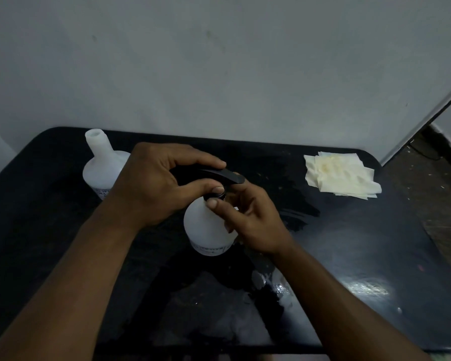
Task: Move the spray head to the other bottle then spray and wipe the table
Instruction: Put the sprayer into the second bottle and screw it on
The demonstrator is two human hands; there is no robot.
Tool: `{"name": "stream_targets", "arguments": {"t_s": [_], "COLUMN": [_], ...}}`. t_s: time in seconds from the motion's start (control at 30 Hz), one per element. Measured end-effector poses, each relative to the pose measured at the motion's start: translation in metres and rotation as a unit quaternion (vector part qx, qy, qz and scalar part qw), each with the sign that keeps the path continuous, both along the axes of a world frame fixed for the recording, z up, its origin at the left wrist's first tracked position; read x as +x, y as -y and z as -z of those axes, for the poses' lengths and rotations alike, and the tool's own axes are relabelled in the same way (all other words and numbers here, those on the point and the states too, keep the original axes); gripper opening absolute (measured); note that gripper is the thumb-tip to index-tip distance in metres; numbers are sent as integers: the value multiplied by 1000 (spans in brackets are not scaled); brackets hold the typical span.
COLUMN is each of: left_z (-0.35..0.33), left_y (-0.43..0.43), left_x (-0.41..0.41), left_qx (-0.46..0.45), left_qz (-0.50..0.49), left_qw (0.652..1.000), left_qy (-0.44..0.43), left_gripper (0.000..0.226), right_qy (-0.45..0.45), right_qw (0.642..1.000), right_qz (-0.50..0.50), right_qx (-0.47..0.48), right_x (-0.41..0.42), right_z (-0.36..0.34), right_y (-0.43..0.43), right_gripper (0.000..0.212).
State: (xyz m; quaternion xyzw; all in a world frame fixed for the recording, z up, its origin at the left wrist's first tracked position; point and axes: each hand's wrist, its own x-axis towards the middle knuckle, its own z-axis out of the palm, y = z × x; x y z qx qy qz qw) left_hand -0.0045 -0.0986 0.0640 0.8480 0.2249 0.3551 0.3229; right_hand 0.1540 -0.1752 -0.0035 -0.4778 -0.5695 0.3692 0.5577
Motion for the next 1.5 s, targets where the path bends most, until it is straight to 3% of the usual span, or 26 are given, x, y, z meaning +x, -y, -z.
{"name": "stream_targets", "arguments": {"t_s": [0.07, 0.2, 0.43, 0.5, 0.67, 0.83, 1.07, 1.17, 1.3, 1.5], "left_z": [0, 0, 4, 4, 3, 4, 4, 4, 4, 5], "left_y": [0, 0, -2, -3, -3, -3, -3, -3, -3, -2], "left_x": [0, 0, 1, 0, 0, 0, 0, -1, -1, 0], "left_qx": [5, 10, 1, -7, -3, 1, -9, -16, -16, -8], "left_qz": [-1, 1, -2, 0, 2, -3, -6, -7, -7, -10], "left_qw": [1000, 1000, 1000, 1000, 1000, 1000, 1000, 1000, 1000, 1000], "left_qy": [-1, 5, 9, 10, 6, 7, 10, 12, 12, 17], "left_gripper": [33, 34, 36, 35, 34, 34, 35, 34, 33, 34], "right_qy": [11, 19, 120, 98, 59, 34, -1, 1, 15, 83], "right_qw": [1000, 998, 977, 984, 998, 999, 994, 995, 1000, 995], "right_qz": [5, 51, 170, 148, -17, 29, 112, 93, -5, 44], "right_qx": [10, 25, 35, 25, -16, -3, -9, -28, -18, 16], "right_x": [-1, -5, -22, -18, 6, -1, -15, -14, -1, 4], "right_z": [-3, -8, -1, -1, -5, -1, 1, -1, -7, -11], "right_y": [0, 0, 3, 2, 2, 2, 2, 0, 2, 0], "right_gripper": [19, 28, 25, 26, 15, 17, 37, 34, 23, 22]}}
